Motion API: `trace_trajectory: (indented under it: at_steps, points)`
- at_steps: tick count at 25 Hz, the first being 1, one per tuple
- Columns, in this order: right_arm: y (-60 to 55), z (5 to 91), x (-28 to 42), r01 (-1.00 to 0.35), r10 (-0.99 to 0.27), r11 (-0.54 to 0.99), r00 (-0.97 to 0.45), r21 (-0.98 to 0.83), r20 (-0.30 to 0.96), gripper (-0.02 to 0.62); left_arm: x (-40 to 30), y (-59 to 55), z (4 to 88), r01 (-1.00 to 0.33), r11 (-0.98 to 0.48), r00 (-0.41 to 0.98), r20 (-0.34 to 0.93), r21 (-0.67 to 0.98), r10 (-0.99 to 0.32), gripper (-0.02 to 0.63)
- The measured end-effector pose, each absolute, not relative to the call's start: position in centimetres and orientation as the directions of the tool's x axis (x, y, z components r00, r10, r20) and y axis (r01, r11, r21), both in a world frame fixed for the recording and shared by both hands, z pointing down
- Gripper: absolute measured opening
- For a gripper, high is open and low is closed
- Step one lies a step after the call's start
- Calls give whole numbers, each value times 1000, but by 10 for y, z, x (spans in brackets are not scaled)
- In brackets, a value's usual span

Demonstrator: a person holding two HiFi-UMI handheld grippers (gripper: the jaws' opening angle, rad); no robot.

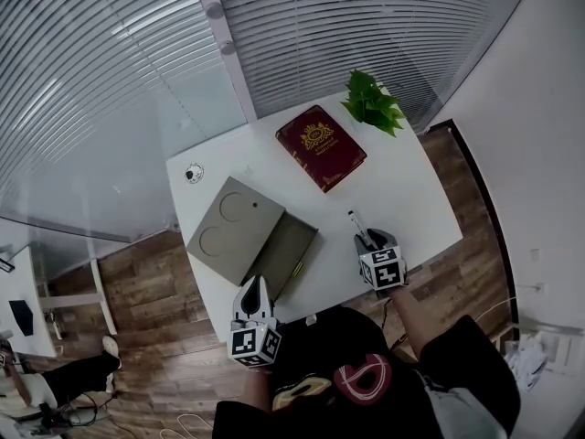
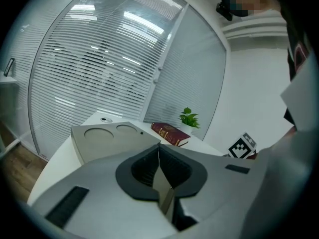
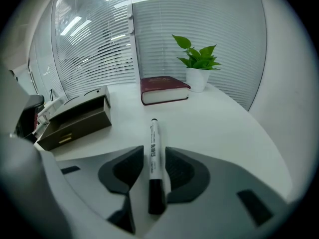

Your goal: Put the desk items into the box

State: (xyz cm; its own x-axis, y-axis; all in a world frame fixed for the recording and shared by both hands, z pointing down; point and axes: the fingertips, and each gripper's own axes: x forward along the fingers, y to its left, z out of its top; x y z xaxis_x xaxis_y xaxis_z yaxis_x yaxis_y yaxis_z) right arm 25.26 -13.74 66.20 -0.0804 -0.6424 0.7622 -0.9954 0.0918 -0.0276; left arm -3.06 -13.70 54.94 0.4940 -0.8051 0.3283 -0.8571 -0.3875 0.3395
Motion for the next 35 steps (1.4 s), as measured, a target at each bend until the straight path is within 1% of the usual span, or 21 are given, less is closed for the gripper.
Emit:
trace_trajectory:
  at_steps: [6,9,23,27,30,35]
  points:
    - [-137,663,253,-995,-647,97,-80,-22,758,127,-39,-134,548,-867,-374,476,325,330,-817,18]
    - [-136,662,250,-995,-651,104,-68,1,756,83,-44,-131,547,-871,-366,466,320,327,-825,18]
    - [-136,659,246,-995,-632,91,-38,26,774,72,-75,-120,543,-887,-313,415,289,338,-863,18]
    - [-142,644,231,-988,-661,151,-72,39,747,72,-82,-118,543,-888,-304,407,284,344,-868,18]
    - [-149,629,209,-970,-676,241,-146,29,722,72,-87,-117,543,-890,-297,400,281,346,-872,18]
    - [-157,613,172,-931,-658,365,-254,6,709,72,-98,-115,543,-897,-277,379,275,344,-884,18]
